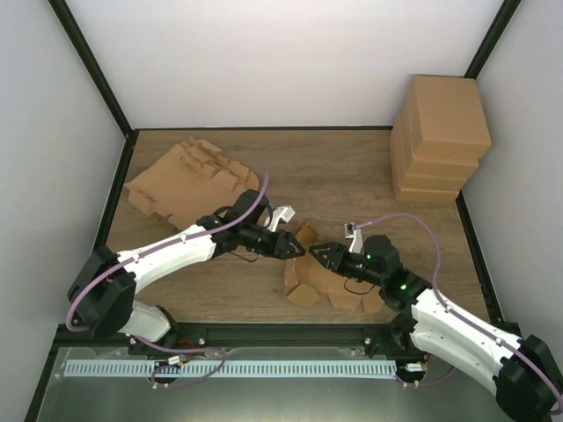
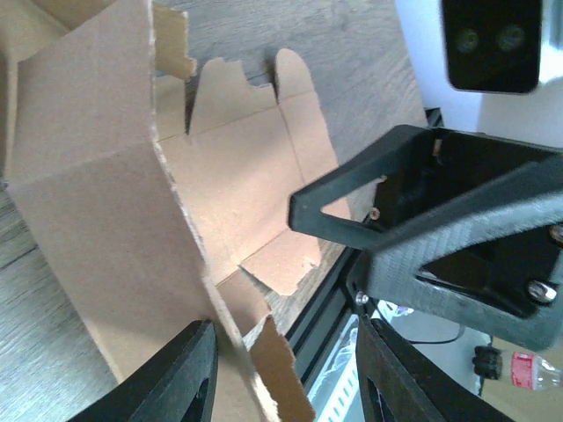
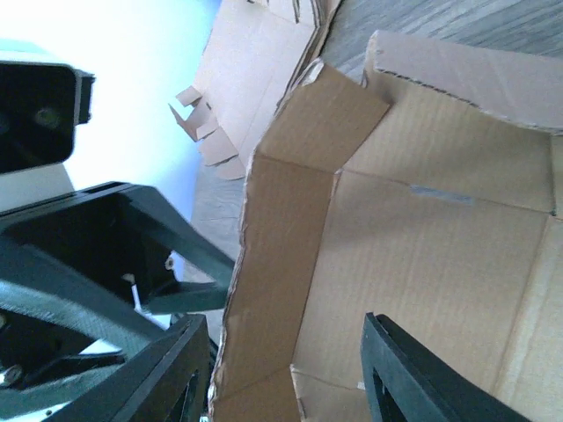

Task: Fold the paper box

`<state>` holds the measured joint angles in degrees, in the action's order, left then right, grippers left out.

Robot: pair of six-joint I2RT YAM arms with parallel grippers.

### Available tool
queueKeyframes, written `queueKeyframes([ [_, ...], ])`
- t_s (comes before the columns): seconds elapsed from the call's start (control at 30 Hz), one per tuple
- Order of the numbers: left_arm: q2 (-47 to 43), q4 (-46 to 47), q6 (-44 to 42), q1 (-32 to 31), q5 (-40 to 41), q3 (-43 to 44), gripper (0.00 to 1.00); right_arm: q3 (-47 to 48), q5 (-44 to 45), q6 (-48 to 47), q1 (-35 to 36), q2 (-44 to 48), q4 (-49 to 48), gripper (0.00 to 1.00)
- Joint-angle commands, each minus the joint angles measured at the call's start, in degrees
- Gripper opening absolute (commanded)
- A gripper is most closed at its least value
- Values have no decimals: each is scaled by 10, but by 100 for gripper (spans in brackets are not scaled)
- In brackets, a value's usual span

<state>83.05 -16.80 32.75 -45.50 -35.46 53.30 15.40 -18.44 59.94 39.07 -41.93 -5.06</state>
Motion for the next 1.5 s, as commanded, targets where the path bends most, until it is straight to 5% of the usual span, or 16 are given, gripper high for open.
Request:
queueKeyframes([
  [0.0, -15, 43, 11, -3, -33, -8, 46, 34, -20, 21, -18, -6, 26, 49],
  [0.4, 19, 87, 19, -3, -68, -24, 20, 48, -53, 59, -39, -41, -25, 51],
  [0.77, 49, 94, 14, -2, -72, -28, 16, 96, -83, 29, -45, -133, -37, 50],
  [1.03, 54, 95, 13, -4, -73, -27, 14, 116, -75, 15, -45, -172, -10, 18],
  [1.47, 33, 40, -3, -3, -14, 2, 14, 96, -60, 4, -55, -124, 34, 1],
])
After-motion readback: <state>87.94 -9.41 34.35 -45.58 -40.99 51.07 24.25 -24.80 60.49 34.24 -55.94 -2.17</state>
